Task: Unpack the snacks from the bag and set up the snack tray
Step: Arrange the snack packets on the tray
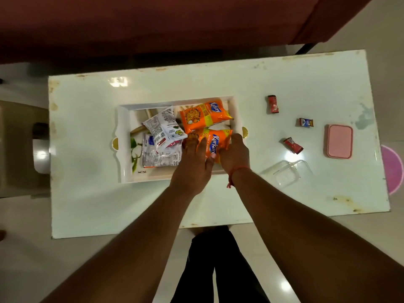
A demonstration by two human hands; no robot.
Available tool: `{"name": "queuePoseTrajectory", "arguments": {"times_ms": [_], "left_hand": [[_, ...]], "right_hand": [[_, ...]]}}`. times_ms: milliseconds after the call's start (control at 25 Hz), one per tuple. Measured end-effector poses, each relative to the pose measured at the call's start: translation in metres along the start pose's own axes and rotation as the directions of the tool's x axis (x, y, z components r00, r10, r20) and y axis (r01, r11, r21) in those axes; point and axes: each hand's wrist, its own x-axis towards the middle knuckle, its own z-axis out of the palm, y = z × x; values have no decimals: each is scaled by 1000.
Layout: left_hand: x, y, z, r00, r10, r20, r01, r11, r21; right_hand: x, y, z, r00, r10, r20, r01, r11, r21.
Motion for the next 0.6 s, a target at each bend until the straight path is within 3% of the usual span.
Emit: {"name": "queuePoseTrajectory", "arguments": {"times_ms": [160, 360, 600], "left_hand": [[4, 7, 7, 997, -63, 38, 65, 997, -39], [8, 35, 29, 994, -56, 98, 66, 993, -102], [14, 33, 33, 1000, 17, -6, -17, 997, -81]], "right_hand": [[8, 13, -25, 991, -130, 14, 131, 990, -58], [25, 36, -58, 992, -94, 82, 99, 993, -64], [36, 52, -69, 988, -94, 121, 101, 993, -60]]}}
